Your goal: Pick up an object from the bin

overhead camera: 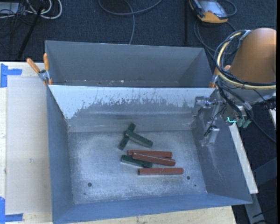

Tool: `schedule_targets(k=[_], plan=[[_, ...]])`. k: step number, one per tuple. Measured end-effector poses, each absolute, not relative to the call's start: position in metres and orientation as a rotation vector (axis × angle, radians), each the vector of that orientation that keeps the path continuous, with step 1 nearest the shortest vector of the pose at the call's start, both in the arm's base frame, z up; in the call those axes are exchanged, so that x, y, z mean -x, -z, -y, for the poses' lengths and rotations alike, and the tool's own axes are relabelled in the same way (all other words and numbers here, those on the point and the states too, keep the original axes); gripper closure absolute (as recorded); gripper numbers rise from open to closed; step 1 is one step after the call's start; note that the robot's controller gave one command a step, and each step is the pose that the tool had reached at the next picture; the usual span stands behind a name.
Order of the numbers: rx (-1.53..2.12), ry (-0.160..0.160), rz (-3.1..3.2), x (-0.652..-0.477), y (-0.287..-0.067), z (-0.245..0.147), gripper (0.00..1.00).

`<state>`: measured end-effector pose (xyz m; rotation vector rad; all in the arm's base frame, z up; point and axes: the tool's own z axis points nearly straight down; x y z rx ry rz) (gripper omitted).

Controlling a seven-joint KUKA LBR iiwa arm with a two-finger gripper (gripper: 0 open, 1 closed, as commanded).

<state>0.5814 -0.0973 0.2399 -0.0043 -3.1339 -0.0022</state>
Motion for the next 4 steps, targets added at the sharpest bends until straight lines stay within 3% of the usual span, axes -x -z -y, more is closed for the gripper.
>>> schedule_targets(k=[1,2,3,4], plan=[[0.000,0.001,3.142,-0.583,-0.244,0.097,0.00],[0.014,0.000,3.145,-0.572,-0.171,0.061,0.00],[0.121,0.001,3.133,-0.549,-0.158,0.001,0.00],[-0.020,0.001,3.141,-0.551,-0.139,0.017,0.00]])
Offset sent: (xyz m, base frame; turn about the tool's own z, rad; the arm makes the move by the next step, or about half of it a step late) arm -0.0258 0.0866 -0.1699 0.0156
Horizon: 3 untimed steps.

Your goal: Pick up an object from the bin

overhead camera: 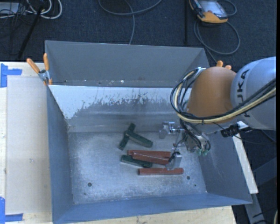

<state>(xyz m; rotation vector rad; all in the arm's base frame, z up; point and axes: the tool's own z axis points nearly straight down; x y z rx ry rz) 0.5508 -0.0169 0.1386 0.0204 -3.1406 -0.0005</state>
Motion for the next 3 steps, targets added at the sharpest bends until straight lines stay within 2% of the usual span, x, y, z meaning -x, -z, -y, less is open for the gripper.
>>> schedule_targets(k=[1,2,3], plan=[[0.285,0.001,3.128,-0.548,-0.098,0.011,0.00],[0.063,-0.005,3.144,-0.543,-0.073,-0.013,1.00],[0.064,-0.005,3.144,-0.543,-0.073,-0.013,1.00]])
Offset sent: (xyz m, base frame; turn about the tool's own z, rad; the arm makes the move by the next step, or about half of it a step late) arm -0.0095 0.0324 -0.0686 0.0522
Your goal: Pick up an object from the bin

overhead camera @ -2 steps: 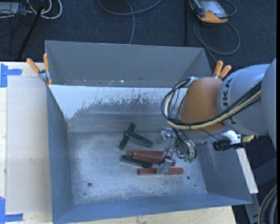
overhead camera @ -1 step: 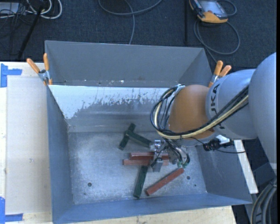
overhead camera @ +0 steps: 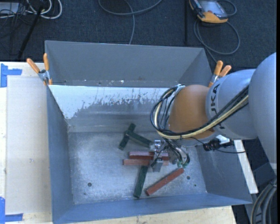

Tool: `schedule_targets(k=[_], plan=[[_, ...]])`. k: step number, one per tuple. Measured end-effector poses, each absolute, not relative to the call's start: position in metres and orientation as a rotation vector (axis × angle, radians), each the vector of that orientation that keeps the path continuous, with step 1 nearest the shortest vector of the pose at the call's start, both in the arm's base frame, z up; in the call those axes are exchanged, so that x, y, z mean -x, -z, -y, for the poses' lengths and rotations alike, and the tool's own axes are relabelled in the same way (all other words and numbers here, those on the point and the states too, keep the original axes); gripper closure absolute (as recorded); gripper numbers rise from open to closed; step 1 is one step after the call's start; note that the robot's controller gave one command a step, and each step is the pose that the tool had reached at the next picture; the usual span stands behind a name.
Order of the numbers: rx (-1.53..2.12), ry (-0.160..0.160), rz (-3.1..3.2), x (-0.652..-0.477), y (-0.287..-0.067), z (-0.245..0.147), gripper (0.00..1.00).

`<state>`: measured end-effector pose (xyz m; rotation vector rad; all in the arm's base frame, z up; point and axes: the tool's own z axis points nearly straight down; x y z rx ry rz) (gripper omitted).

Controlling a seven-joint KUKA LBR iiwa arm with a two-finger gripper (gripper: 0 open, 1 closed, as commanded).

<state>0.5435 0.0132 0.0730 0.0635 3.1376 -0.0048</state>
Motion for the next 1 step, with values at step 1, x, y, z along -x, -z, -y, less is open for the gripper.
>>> schedule_targets(k=[1], plan=[[-0.063,0.004,-3.137,-0.5431,-0.0766,-0.0135,1.00]])
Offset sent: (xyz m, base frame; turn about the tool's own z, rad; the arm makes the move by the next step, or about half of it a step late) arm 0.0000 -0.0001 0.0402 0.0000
